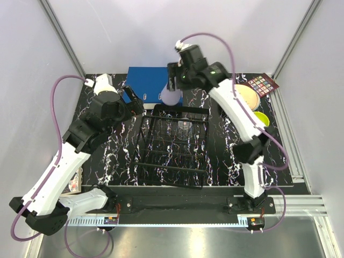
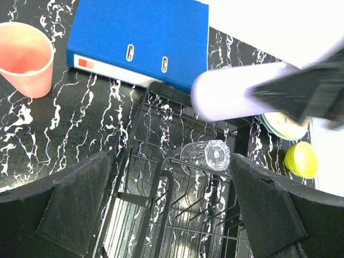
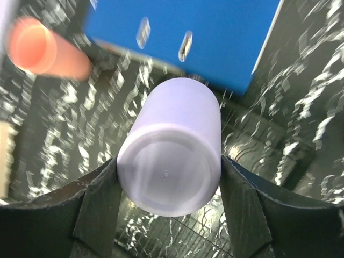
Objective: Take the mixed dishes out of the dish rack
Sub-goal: Pick up the cup from the dish rack, then place the cup at the center of the board.
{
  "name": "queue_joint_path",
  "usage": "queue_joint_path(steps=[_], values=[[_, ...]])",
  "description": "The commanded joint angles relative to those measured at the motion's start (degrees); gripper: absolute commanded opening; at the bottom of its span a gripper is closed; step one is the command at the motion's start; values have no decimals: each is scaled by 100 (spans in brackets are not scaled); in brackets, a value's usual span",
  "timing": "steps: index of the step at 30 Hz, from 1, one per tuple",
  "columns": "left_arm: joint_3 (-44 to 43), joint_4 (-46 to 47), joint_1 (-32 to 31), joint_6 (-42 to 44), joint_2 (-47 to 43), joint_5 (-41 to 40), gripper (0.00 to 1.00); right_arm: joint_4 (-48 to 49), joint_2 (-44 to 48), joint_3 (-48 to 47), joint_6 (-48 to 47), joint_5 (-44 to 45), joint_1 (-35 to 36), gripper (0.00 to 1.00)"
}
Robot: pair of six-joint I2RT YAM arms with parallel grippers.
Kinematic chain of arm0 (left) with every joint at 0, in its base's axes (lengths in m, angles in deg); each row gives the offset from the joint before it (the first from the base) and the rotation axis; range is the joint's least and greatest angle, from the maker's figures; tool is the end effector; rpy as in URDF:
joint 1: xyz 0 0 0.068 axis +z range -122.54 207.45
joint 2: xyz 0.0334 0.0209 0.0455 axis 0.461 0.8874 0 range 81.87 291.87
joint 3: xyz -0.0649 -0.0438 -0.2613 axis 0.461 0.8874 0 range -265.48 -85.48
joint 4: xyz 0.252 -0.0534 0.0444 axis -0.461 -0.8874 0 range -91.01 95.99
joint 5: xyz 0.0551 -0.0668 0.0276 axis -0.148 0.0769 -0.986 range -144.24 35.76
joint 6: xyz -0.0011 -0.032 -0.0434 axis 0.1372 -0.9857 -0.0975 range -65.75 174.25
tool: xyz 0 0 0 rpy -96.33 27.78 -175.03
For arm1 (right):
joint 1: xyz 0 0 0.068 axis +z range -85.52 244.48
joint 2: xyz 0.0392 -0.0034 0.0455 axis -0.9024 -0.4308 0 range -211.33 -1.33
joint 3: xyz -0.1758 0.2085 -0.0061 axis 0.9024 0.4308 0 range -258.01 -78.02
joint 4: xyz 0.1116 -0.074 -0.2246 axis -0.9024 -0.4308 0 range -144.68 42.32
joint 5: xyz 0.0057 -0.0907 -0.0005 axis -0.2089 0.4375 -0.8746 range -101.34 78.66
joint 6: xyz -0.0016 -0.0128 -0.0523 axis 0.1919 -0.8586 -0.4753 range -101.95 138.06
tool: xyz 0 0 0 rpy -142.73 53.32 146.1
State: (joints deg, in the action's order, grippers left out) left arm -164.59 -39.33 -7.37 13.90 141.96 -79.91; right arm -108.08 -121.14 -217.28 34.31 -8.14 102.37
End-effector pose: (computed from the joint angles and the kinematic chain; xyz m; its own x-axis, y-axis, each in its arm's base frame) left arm 0.1694 -0.0990 0.4319 -0.4040 -0.4300 -0.8074 -0.0864 0.8966 -0.4343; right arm 0.3523 0.2717 0.4090 -0.6588 -0.1585 -0.7355 -0.4120 0.8940 0.1763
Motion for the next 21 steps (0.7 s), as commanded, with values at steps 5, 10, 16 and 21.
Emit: queue_joint_path(steps=[5,10,16,21], values=[[-369,971,2,160,-7,526,99,850,1916,283,1001,-845,-641,0],[-88,2147,327,-16,-121,2185,99,3705,3338,3492,2932,-3287,-1922,0],[762,4138,705,-1033,-139,4319,99,6423,3595,4958,4561,-4635,-2154,0],[1775,6138,908,-2308,-138,4984,99,7350,3649,5269,5054,-4899,-2163,0]])
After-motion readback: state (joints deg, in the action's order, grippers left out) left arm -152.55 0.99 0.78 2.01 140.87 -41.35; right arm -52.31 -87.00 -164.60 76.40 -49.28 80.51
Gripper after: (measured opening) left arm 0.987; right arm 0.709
